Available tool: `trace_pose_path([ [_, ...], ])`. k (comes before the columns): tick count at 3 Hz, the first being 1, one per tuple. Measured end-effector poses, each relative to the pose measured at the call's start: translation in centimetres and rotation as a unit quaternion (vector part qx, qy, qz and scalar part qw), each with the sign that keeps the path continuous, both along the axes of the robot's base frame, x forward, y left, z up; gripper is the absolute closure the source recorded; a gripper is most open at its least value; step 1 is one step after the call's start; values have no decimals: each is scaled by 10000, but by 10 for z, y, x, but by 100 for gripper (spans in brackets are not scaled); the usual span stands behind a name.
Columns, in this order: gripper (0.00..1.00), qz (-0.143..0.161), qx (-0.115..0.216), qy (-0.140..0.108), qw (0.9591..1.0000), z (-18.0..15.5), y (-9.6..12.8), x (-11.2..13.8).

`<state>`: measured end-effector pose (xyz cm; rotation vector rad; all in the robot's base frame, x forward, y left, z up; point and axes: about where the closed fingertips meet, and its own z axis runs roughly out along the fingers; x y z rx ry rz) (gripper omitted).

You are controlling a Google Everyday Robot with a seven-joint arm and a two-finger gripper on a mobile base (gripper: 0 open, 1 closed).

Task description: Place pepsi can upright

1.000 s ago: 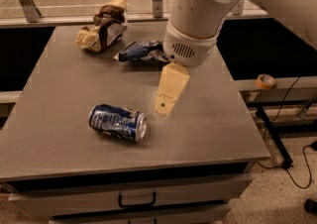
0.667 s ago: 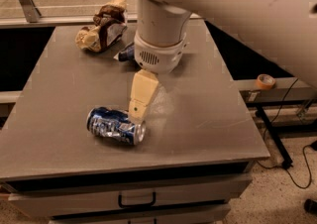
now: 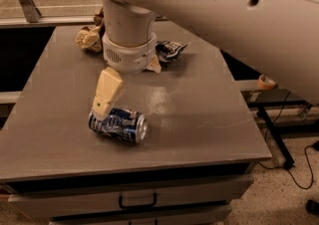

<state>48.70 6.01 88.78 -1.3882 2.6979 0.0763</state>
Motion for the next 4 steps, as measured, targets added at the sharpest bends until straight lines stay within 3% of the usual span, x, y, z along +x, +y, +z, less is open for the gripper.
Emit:
trace_pose_path([
  [1, 0, 36, -34, -48, 10000, -1, 4, -1],
  [2, 0, 142, -93, 8, 9999, -7, 22, -15],
  [3, 0, 197, -48, 68, 9998, -17, 35, -28],
  [4, 0, 458, 177, -30, 9988, -30, 31, -42],
])
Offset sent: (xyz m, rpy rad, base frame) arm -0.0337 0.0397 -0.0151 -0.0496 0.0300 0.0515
